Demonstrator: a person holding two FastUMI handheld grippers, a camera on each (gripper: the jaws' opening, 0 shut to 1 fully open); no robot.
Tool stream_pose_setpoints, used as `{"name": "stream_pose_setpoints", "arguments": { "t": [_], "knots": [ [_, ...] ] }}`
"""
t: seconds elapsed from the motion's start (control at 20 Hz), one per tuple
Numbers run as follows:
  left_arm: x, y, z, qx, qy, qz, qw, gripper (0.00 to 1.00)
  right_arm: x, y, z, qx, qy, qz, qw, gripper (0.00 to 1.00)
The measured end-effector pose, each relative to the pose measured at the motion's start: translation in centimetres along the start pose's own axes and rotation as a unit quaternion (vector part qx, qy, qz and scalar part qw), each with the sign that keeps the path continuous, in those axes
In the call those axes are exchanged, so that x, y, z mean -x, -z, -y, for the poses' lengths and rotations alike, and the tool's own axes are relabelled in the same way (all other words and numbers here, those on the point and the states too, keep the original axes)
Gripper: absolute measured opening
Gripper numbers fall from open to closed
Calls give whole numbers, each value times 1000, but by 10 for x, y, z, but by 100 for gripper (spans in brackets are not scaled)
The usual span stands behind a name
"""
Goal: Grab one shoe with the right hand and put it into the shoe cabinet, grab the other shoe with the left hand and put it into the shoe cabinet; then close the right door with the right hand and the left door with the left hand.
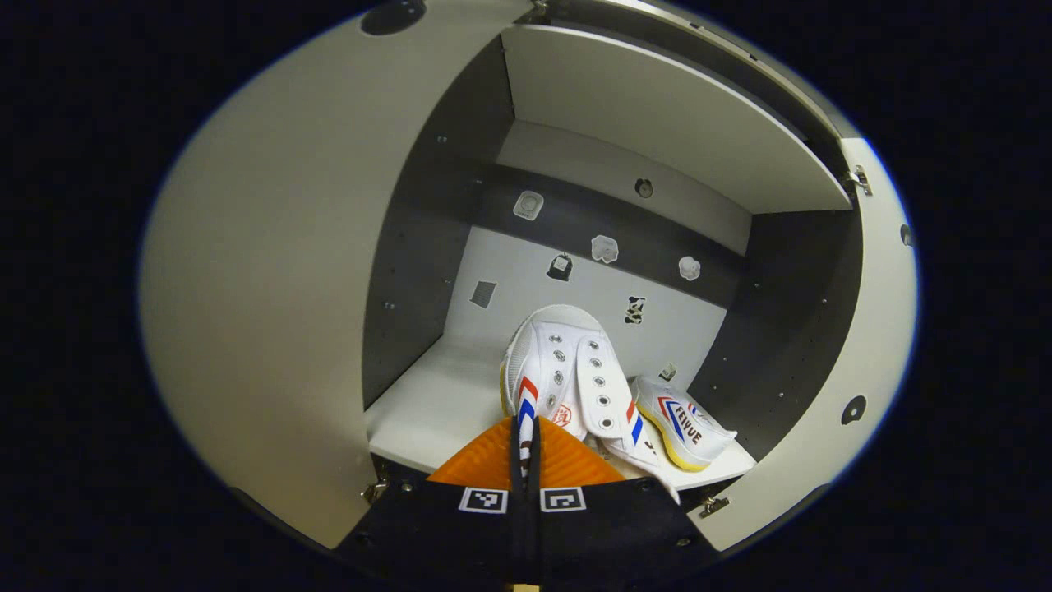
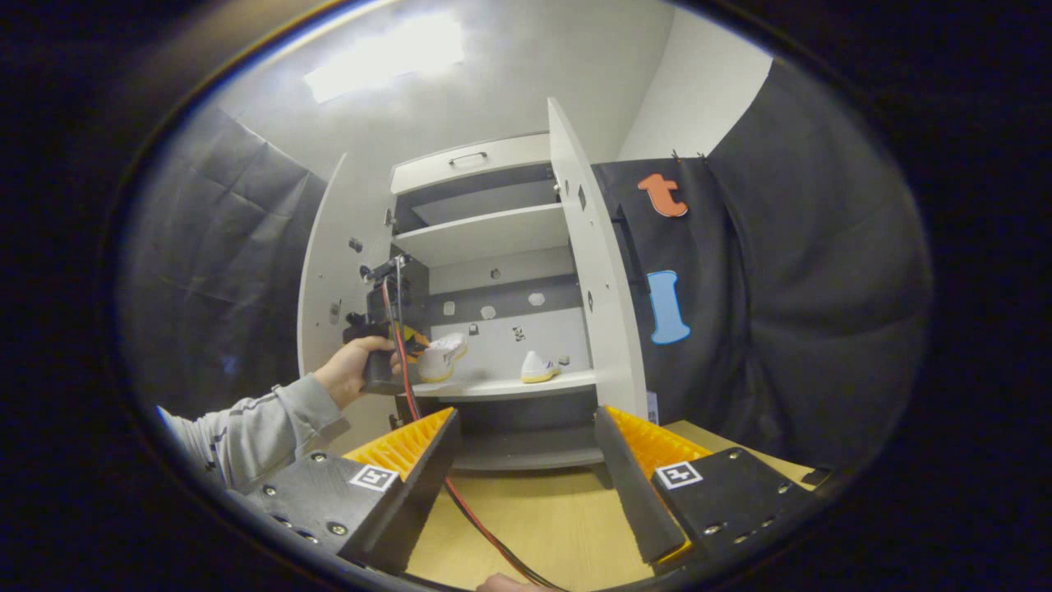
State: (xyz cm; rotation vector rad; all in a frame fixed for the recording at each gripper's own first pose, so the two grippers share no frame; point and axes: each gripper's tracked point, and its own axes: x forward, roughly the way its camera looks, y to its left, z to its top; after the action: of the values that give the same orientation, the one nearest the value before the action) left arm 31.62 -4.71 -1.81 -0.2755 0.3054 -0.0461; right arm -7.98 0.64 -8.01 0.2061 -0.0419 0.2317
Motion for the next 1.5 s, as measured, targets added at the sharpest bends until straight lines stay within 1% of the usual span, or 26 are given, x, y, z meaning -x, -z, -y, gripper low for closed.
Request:
{"name": "stream_pose_setpoints", "arguments": {
  "t": [0.15,0.2,0.3,0.4,0.45,0.55,0.6,0.65,0.7,0.75,0.8,0.85,0.9,0.95,1.05,1.15,1.3,1.35,1.45,1.5],
  "knots": [
    [-33,-3,11,-10,13,-12,1000,0,1,-10,1,-16,0,17,1000,98],
    [-45,-2,11,-17,11,-17,1000,0,1,-15,0,-23,-5,27,999,98],
    [-72,7,4,-32,-9,-28,999,0,1,-20,1,-32,-10,40,999,98],
    [-92,19,-3,-43,-25,-45,998,0,0,-20,9,-30,-2,44,999,98],
    [-97,25,-6,-47,-29,-56,997,0,0,-20,12,-27,3,44,999,98],
    [-103,26,1,-36,-16,-54,998,1,-2,-19,16,-25,9,45,999,98],
    [-102,27,4,-49,-9,-55,997,1,-4,-17,18,-27,13,44,999,97],
    [-101,27,4,-63,-5,-54,997,5,-6,-15,18,-30,13,40,999,97],
    [-100,23,6,-68,-3,-44,997,6,-8,-12,16,-31,11,36,999,98],
    [-101,22,7,-64,-1,-41,997,12,-9,-8,16,-31,10,32,999,98],
    [-98,23,8,-64,2,-42,997,11,-10,-6,15,-31,9,28,999,98],
    [-99,13,1,-76,-9,-20,997,17,-12,-5,14,-29,9,26,999,98],
    [-99,3,-11,-88,-32,4,996,22,-13,-3,12,-26,9,24,999,98],
    [-95,-3,-14,-96,-34,18,995,35,-12,-3,11,-23,7,24,999,97],
    [-81,-7,-2,-81,-9,27,996,88,-11,-2,8,-21,4,25,999,98],
    [-72,-8,-2,-81,-10,31,996,85,-13,0,5,-19,4,23,1000,97],
    [-55,-10,-2,-91,-21,31,995,96,-13,3,2,-10,4,18,1000,97],
    [-45,-12,-1,-97,-24,35,994,96,-12,3,1,-9,3,19,1000,97],
    [-28,-27,1,-124,-25,74,989,96,-13,3,0,-7,2,21,1000,97],
    [-14,-27,6,-128,-17,76,989,96,-13,4,1,-4,3,20,1000,97]
  ]
}}
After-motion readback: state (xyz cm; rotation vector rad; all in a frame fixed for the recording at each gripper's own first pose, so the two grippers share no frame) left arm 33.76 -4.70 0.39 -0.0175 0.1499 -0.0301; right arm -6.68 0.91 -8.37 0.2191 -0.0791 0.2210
